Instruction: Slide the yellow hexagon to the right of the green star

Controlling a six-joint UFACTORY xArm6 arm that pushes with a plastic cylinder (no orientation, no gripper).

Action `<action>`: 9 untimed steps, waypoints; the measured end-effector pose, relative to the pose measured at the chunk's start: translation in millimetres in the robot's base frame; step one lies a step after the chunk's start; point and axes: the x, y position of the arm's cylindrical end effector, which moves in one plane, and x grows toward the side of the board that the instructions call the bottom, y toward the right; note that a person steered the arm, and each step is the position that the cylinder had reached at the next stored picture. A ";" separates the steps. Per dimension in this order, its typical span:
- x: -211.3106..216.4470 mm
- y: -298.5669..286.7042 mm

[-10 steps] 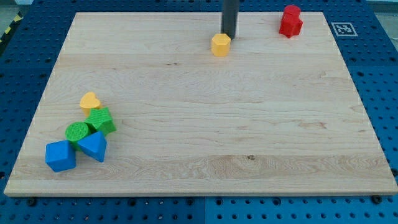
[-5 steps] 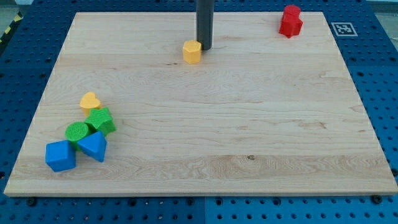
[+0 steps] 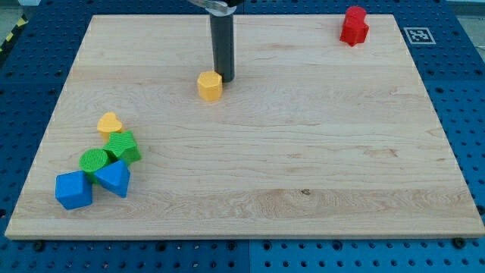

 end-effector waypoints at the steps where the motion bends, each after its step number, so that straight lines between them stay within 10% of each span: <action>1: 14.1 -14.6; 9: 119.8 -49.8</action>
